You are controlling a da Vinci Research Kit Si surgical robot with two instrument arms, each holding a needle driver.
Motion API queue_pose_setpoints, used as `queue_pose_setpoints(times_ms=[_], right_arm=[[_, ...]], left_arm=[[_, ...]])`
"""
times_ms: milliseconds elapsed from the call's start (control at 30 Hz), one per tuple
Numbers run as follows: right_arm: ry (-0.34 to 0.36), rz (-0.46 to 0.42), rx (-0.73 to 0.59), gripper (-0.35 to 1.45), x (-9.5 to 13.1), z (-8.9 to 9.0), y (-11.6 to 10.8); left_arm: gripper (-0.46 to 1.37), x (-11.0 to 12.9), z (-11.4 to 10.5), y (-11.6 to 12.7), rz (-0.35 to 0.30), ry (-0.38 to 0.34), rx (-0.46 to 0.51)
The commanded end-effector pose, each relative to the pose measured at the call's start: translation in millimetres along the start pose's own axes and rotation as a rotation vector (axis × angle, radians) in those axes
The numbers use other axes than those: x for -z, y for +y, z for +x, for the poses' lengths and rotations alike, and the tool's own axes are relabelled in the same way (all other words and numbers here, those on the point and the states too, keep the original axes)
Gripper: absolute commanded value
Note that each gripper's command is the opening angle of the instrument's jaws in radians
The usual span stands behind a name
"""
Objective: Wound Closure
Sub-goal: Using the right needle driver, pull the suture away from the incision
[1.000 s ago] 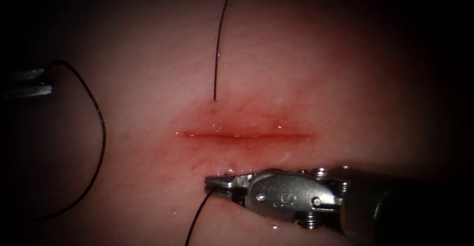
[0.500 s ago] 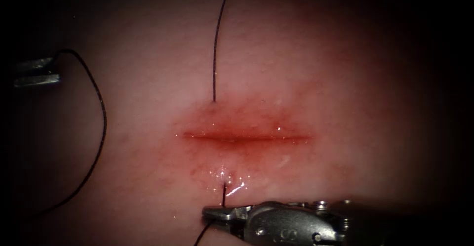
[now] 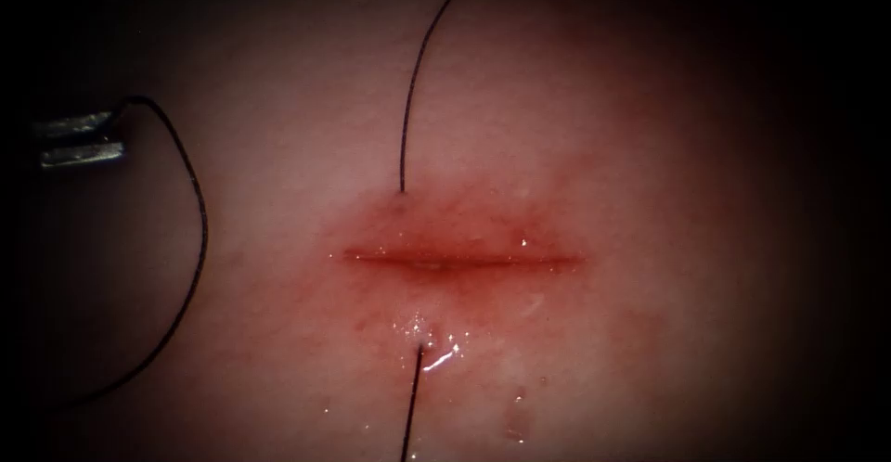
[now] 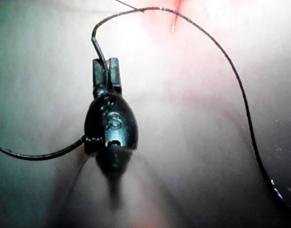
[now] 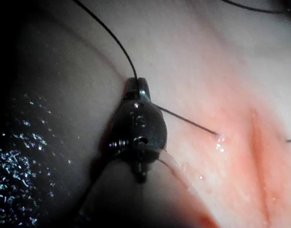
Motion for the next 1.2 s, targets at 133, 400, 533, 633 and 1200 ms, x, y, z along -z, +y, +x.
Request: queue_pose_setpoints(times_ms=[133,400,533,633,1200], right_arm=[[0.008,0.029,0.008,-0.35,-0.1,1.9,-2.3],[0.021,0.068,0.018,-0.35,-0.2,5.3,-6.2],[0.027,0.1,0.021,-0.35,-0.6,7.4,-9.3],[0.03,0.109,0.02,-0.35,-0.7,8.3,-10.4],[0.052,0.143,-0.001,-0.35,-1.1,11.2,-14.3]], left_arm=[[-0.35,-0.1,0.0,0.0,-0.006,0.0,-0.001],[-0.35,-0.3,-0.1,0.2,-0.005,-0.007,-0.002],[-0.35,-0.4,-0.1,0.1,-0.004,-0.007,-0.002],[-0.35,-0.5,-0.1,0.1,-0.005,-0.005,-0.002],[-0.35,-0.6,-0.1,0.4,-0.009,-0.008,-0.004]])
